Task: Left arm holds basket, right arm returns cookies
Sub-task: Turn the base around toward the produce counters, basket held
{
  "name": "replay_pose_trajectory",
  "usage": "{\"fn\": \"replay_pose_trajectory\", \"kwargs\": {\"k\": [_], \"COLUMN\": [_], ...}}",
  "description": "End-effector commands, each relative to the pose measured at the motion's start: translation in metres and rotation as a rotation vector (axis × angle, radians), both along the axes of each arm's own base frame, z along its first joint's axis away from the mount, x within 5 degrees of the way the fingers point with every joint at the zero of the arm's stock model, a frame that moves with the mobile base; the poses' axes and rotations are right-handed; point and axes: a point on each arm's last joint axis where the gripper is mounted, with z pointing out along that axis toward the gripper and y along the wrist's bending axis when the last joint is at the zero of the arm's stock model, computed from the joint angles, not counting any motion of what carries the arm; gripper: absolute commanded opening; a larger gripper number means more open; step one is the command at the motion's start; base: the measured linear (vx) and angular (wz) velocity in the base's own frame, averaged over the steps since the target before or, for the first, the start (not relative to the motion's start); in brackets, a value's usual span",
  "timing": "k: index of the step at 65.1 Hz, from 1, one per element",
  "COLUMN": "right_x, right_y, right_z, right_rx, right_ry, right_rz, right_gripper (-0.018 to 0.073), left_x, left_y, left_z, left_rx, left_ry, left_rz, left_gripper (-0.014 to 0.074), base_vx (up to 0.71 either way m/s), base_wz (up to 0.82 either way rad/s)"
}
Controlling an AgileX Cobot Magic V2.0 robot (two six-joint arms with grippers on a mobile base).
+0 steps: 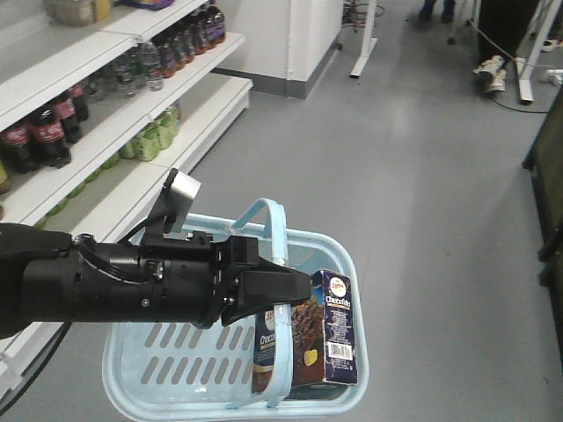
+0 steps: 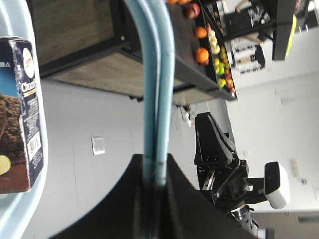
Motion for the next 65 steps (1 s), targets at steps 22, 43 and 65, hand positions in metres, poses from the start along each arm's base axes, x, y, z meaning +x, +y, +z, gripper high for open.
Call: {"fn": "replay_pose_trajectory", "kwargs": {"k": [22, 43, 65], "right_x": [-0.0003, -0.0003, -0.0003], "right_y": [0.0, 0.0, 0.0], "right_z": [0.0018, 0.0018, 0.0018], "right_rx": [-0.003, -0.003, -0.003], "right_ry": [-0.071, -0.071, -0.071], "right_rz": [-0.002, -0.002, -0.002], "right_gripper": [-0.0011, -0.0011, -0.0011], "left_x": [-0.0045, -0.0045, -0.0045], "left_y": [-0.0016, -0.0016, -0.0016], "left_z": [0.0301, 0.0301, 0.0301], "left_rx": [-0.145, -0.145, -0.145], "left_ry": [-0.027, -0.027, -0.027], "left_rz": [-0.006, -0.006, -0.006], "left_gripper": [-0.0003, -0.0003, -0.0003], "base_vx": [0.13, 0.15, 0.22], "base_wz": [-0.56, -0.43, -0.15]}}
